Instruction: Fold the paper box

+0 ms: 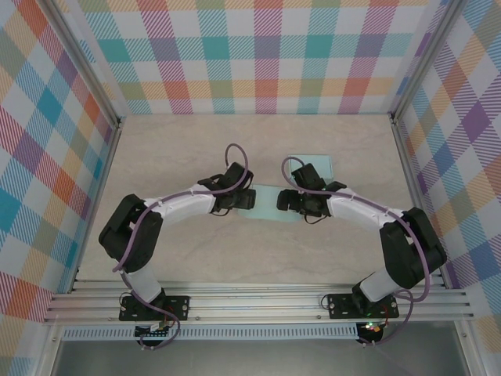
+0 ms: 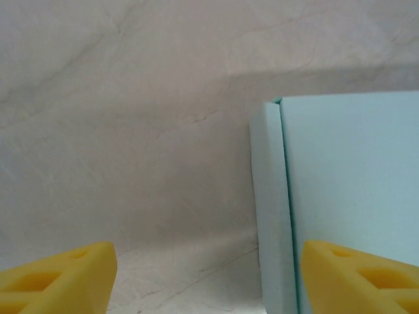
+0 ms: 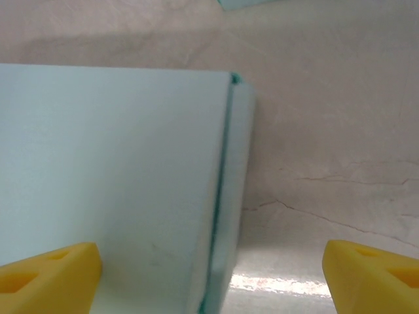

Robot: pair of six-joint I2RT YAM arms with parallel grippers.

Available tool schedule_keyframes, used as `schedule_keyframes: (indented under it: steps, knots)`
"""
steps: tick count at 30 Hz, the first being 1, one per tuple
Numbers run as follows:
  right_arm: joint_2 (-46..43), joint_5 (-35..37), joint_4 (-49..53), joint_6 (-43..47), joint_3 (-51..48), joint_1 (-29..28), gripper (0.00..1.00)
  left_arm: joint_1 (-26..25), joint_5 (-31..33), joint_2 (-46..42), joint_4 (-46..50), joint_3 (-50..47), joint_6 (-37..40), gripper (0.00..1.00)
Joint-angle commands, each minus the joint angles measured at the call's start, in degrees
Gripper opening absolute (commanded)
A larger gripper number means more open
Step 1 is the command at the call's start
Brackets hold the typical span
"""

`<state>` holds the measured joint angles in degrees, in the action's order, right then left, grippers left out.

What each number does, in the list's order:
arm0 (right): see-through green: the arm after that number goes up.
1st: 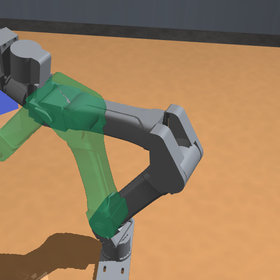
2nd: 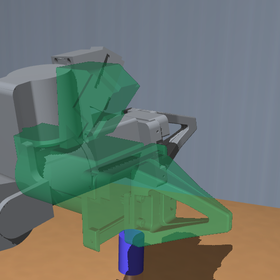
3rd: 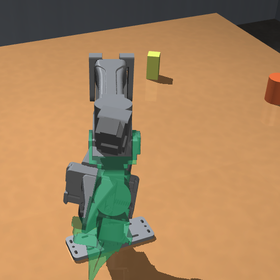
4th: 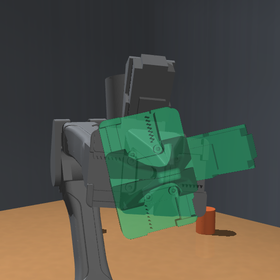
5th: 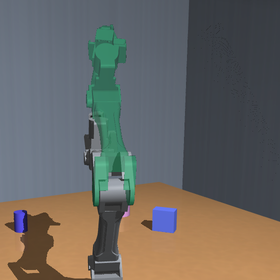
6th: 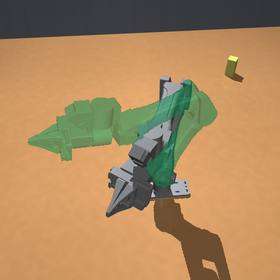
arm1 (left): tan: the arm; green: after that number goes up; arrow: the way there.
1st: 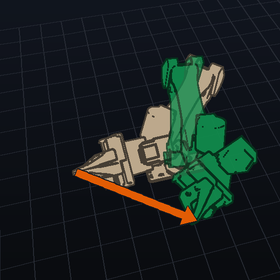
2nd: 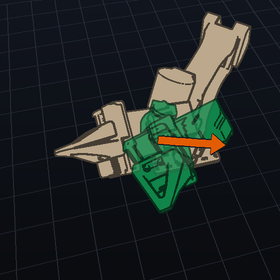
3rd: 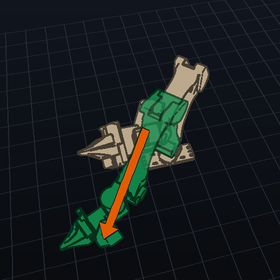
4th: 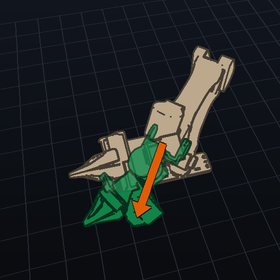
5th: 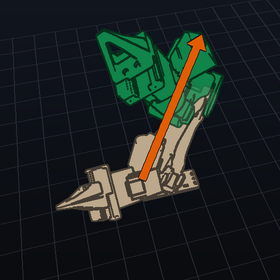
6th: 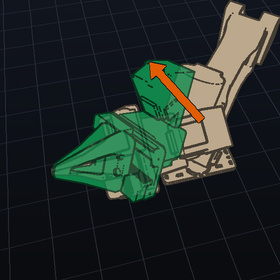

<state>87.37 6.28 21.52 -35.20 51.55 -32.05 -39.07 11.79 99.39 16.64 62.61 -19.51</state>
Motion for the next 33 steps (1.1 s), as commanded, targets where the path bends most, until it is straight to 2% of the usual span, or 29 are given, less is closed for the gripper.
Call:
schedule_keyframes:
  steps: [1,5,12,13,20,27,33]
  knots:
    - [1.18,-0.91,-2.32,-1.7,-1.73,0.1,0.86,0.39,-1.22,1.28,-2.36,-2.34,-2.75,0.73]
    - [1.74,-1.17,-3.67,-2.06,-2.97,0.15,0.83,0.4,-1.73,1.92,-3.12,-3.55,-3.64,0.67]
    - [2.37,-2.53,-6.3,-1.98,-4.7,0.13,0.76,0.4,-2.17,1.33,-3.54,-4.12,-4.19,0.65]
    - [2.23,-2.88,-6.53,-1.91,-4.75,0.15,0.76,0.4,-2.46,1.01,-3.63,-3.99,-4.22,0.62]
    - [-2.27,-3.42,-6.67,-0.05,-4.79,0.44,0.78,0.4,-4.75,-1.55,-4.95,-2.39,-4.07,0.57]
    - [-6.95,-6.8,-9.68,-0.55,-6.6,2.95,0.85,1.56,-6.45,0.1,-5.39,0.7,-3.68,0.56]
    - [-5.58,-11.39,-14.97,-2.49,-9.79,5.28,0.85,3.41,-9.39,1.61,-6.13,0.2,-4.43,0.46]
